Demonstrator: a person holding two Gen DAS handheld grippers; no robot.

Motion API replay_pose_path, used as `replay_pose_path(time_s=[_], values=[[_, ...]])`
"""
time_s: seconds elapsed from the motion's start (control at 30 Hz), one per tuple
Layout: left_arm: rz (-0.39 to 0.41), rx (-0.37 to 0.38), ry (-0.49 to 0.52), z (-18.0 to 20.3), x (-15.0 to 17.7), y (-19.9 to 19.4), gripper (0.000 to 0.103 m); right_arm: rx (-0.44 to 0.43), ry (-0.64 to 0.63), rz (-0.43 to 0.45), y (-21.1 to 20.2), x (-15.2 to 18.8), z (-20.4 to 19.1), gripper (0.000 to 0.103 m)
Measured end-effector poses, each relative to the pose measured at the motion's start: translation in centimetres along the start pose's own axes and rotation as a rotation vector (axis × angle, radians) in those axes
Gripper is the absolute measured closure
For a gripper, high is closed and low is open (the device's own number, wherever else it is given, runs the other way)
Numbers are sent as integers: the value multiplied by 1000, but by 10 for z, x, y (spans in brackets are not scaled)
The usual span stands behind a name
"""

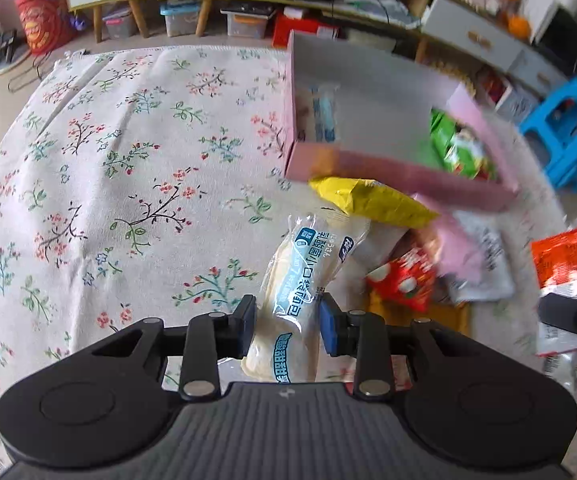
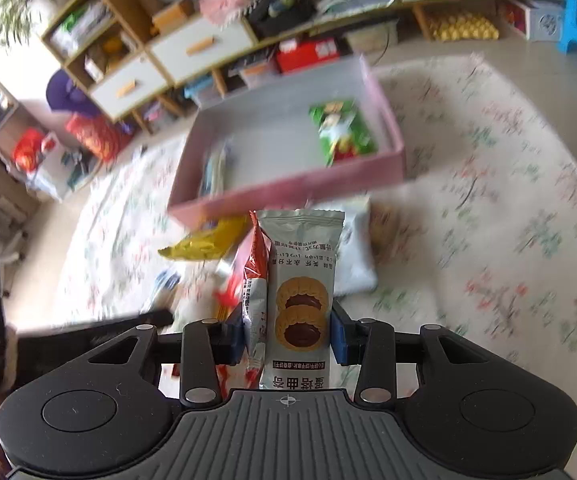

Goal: Organize snacks
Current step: 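Grasp the second bread roll with the left gripper while the right grasps a biscuit packet, then lower both held snacks into the pink box and open both grippers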

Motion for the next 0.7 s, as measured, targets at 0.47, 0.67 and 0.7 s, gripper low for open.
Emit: replay_pose_path(time_s=[0.47, 0.67, 0.7], values=[[158, 139, -92, 1, -10, -34, 74, -7, 109, 98, -8, -26, 30, 64], [218, 143, -112, 1, -29, -32, 74, 5, 45, 140, 0, -42, 23, 64], [223, 146, -116, 3, -33, -30, 74, -1, 32, 149, 4, -47, 20, 64]])
Point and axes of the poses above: each gripper's, at about its wrist camera, not at the fingertips, and y roughly the way its jaws point, z to its right, x to its underside, the point moved 2 cm from there along y, roughly the way its jaws point, and after that the axes turned 5 degrees about x, right-handed, at the moved point
